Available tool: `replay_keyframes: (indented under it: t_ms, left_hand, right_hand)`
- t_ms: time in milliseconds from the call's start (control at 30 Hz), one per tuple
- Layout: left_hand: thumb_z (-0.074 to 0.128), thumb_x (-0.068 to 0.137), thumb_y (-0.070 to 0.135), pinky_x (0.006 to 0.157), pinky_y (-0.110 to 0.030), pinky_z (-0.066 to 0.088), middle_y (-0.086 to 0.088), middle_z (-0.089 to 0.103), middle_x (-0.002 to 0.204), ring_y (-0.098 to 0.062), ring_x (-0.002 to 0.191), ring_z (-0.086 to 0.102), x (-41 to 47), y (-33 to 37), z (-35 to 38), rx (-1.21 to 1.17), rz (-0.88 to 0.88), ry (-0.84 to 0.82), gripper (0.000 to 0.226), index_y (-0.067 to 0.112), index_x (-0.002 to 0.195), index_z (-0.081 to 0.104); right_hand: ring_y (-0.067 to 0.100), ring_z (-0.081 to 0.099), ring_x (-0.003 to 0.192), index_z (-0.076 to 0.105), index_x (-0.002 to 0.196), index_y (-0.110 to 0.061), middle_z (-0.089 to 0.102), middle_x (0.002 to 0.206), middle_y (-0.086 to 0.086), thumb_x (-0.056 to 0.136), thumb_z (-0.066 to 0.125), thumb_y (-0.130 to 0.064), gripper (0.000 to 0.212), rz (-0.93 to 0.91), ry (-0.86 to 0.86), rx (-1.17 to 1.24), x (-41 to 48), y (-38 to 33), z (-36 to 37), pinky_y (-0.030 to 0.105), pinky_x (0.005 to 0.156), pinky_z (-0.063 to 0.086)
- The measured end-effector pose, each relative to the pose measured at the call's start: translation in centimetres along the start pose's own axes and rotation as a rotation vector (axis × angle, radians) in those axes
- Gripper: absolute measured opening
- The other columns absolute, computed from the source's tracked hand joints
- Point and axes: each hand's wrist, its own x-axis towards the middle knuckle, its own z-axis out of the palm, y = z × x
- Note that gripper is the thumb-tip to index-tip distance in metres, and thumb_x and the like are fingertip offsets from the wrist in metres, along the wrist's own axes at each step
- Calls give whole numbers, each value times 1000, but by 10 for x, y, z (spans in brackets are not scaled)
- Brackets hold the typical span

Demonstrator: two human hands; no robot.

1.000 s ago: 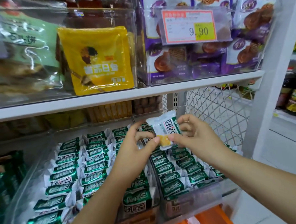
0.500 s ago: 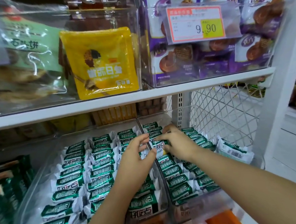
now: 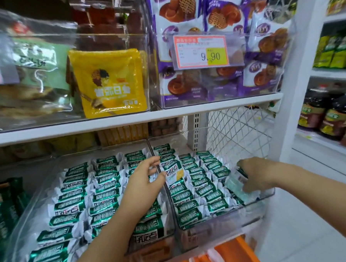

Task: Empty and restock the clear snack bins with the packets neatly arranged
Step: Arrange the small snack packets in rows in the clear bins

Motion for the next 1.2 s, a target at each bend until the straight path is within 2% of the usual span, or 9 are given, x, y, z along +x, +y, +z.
replay_keyframes:
  t_ms: [67, 200, 333, 400, 533, 767, 867, 1033, 1200]
  left_hand:
    - [54, 97, 26, 101, -33, 43, 10, 44, 142, -4, 119, 47, -1, 3, -1, 54, 1, -26, 47, 27, 141, 39]
    - [52, 97, 32, 103, -35, 41, 5, 44, 144, -11, 125, 46, -2, 11, -7, 190, -20, -89, 45, 29, 140, 40]
    - [49, 97, 35, 111, -31, 31, 11, 40, 147, -13, 133, 38, -9, 27, -3, 542, 75, -91, 40, 31, 137, 47]
    - [50, 96, 35, 111, -30, 31, 15, 45, 140, -11, 131, 39, -20, 39, 7, 600, 174, -82, 34, 33, 130, 53]
    - [51, 96, 33, 77, -19, 48, 13, 61, 122, -10, 93, 62, -43, 70, 30, 235, 66, -186, 29, 29, 124, 60]
    - [49, 99, 27, 77, -26, 57, 4, 62, 113, -14, 102, 64, -65, 94, 40, -503, -270, -231, 26, 28, 125, 48]
    - [51, 98, 22, 77, -25, 57, 1, 59, 120, -14, 102, 62, -75, 96, 36, -593, -300, -185, 45, 22, 142, 39]
    - [59, 93, 27, 95, -28, 50, -2, 29, 154, 2, 90, 52, -89, 97, 26, -507, -286, -128, 68, 16, 150, 24]
    - [61, 91, 32, 89, -25, 51, -8, 32, 154, -23, 130, 46, -104, 93, 21, -371, -241, -92, 71, 11, 149, 26]
  right_hand:
    - [22, 53, 94, 43, 130, -11, 55, 107, 5, 84, 66, -34, 57, -6, 33, 93, 0, 0, 4, 25, 72, 42]
    - [25, 46, 122, 29, 147, -25, 43, 138, 7, 83, 67, -34, 75, -35, 83, 237, -5, -10, 13, 28, 93, 40]
    - [19, 51, 98, 40, 143, -22, 37, 127, 5, 79, 71, -21, 72, -59, 150, 477, -10, -13, 17, 19, 78, 41]
    - [18, 50, 109, 49, 137, -20, 38, 130, 2, 78, 71, -17, 63, -87, 249, 585, -17, -15, 13, 15, 81, 38]
    - [12, 56, 104, 56, 131, -15, 55, 134, 2, 77, 71, -15, 55, -210, 456, 749, -41, -32, 5, 6, 72, 37]
    - [13, 48, 115, 59, 121, -24, 53, 117, -7, 74, 74, -15, 50, -285, 722, 998, -69, -55, 19, 21, 95, 38]
    - [-1, 44, 111, 51, 118, -35, 49, 119, -15, 79, 70, -20, 46, -383, 711, 1097, -83, -56, 17, 10, 89, 34]
    - [-10, 51, 105, 49, 102, -40, 57, 112, -21, 93, 53, -8, 33, -459, 668, 1363, -100, -55, 19, 21, 90, 43]
    - [-4, 54, 91, 49, 115, -40, 49, 120, -18, 88, 66, -20, 38, -413, 669, 1333, -118, -55, 31, 11, 75, 46]
